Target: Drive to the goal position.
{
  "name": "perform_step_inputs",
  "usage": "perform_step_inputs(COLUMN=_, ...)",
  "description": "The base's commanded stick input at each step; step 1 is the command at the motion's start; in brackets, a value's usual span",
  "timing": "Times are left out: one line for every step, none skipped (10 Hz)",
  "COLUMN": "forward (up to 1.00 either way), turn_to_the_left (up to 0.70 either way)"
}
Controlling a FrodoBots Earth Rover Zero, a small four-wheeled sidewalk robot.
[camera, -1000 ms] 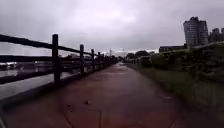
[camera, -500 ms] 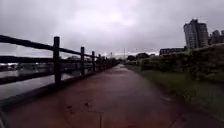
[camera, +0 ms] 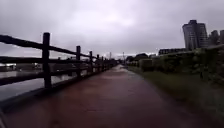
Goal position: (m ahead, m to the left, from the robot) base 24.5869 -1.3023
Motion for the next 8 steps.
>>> perform_step_inputs(forward=1.00, turn_to_the_left=0.00)
perform_step_inputs(forward=1.00, turn_to_the_left=0.00)
perform_step_inputs(forward=1.00, turn_to_the_left=0.00)
perform_step_inputs(forward=1.00, turn_to_the_left=0.00)
perform_step_inputs(forward=1.00, turn_to_the_left=-0.17)
perform_step_inputs(forward=1.00, turn_to_the_left=-0.32)
perform_step_inputs(forward=1.00, turn_to_the_left=-0.07)
perform_step_inputs(forward=1.00, turn_to_the_left=0.00)
